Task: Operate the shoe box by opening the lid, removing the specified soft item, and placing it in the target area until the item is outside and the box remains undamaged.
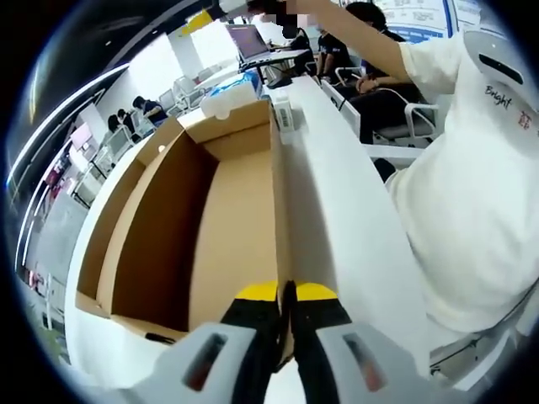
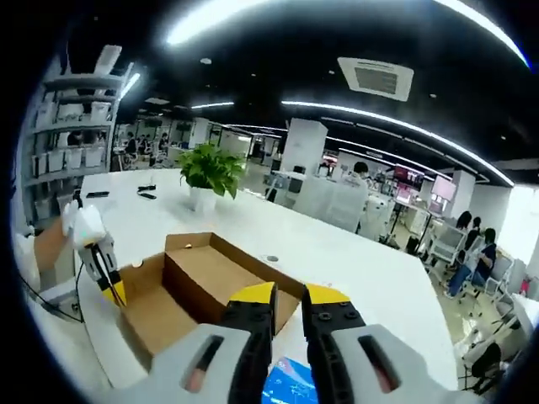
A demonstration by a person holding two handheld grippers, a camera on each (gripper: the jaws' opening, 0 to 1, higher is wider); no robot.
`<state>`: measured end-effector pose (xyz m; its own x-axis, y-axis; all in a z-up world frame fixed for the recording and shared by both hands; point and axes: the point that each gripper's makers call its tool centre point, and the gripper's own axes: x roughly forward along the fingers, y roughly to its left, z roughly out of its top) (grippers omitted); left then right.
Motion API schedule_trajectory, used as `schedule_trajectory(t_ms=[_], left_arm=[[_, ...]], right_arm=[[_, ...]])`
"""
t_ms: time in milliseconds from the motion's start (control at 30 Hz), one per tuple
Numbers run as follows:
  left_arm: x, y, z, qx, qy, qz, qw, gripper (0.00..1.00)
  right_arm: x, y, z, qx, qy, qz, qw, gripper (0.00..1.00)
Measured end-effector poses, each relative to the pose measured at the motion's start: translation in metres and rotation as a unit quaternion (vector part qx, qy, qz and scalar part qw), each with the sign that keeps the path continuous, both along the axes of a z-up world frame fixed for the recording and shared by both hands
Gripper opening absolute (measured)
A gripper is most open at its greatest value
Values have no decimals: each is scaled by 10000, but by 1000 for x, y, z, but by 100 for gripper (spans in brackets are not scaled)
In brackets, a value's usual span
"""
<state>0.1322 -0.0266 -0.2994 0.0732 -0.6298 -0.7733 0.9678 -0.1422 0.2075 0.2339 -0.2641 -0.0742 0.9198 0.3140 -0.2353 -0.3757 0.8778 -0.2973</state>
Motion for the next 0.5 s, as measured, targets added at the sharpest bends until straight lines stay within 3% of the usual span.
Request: schedule_trajectory(t_ms=[67,167,267,400,433,500], left_arm=[[0,0,0,-6,14,10,10000,3],[1,0,0,-9,76,92,9999,3],[1,0,0,-1,111,59,9999,3],[1,0,0,-4,101,45,9999,3],[1,0,0,-5,90,37,10000,3],[0,0,0,-7,78,13,10000,2]], right_arm=[[7,7,2,45,301,86,9995,14],[18,14,8,175,350,148,9991,25],[20,19,12,168,362,151,9991,21],[25,28,10,820,643,183,9944,22],[31,28,5,832,814,75,9932,23],[42,22,-4,280,961,-177,9948,31]])
